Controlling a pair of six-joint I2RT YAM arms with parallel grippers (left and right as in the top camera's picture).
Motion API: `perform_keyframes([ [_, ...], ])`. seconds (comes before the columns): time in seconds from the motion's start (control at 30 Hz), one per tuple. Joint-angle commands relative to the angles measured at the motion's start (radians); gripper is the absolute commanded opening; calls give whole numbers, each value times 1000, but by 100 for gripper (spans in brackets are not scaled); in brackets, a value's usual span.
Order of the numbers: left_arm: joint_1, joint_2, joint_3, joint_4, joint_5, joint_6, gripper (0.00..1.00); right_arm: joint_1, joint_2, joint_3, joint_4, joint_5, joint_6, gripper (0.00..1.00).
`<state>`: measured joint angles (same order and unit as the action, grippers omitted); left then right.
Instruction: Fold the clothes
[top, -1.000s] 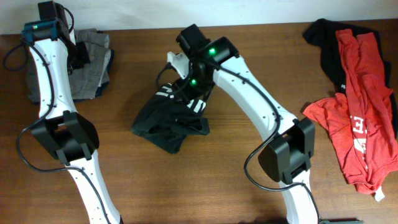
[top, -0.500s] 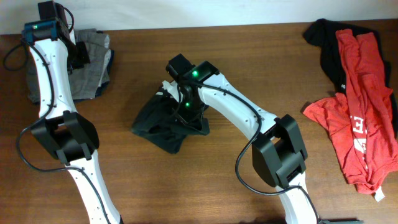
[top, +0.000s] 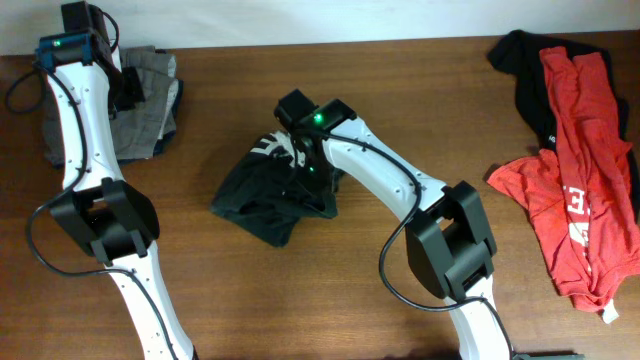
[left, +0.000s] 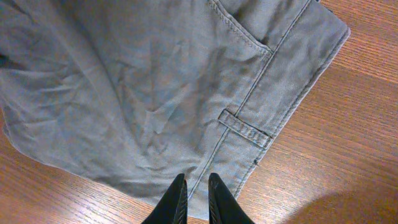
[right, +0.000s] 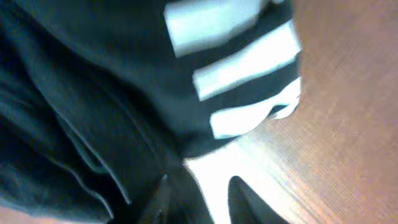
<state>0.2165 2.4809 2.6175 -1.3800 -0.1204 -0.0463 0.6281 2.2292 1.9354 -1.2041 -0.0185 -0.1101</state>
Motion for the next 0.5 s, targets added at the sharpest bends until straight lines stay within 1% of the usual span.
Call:
perform_keyframes([
  [0.0, 3, 10, 22, 0, -6, -10, 13, -1, -11, -8, -13, -6, 2, 23],
  [0.03, 3, 10, 22, 0, -6, -10, 13, -1, -13, -5, -14, -9, 2, 18],
  [0.07, 3, 10, 22, 0, -6, -10, 13, -1, -13, -1, -15, -16, 2, 16],
  [0.13, 3, 10, 22, 0, -6, -10, 13, -1, -13, 13, -26, -28, 2, 15],
  [0.2, 3, 10, 22, 0, -7, -10, 13, -1, -13, 39, -43, -30, 2, 16],
  [0.27, 3, 10, 22, 0, -6, -10, 13, -1, -13, 65, -58, -30, 2, 22],
  [0.37, 3, 10, 22, -1, -6, -10, 13, -1, -13, 106, -87, -48, 1, 40],
  [0.4, 3, 10, 22, -1, -6, -10, 14, 0, -13, 113, -94, -63, -5, 45],
  [0.47, 3, 10, 22, -1, -6, -10, 14, 0, -14, 126, -117, -127, -33, 50],
])
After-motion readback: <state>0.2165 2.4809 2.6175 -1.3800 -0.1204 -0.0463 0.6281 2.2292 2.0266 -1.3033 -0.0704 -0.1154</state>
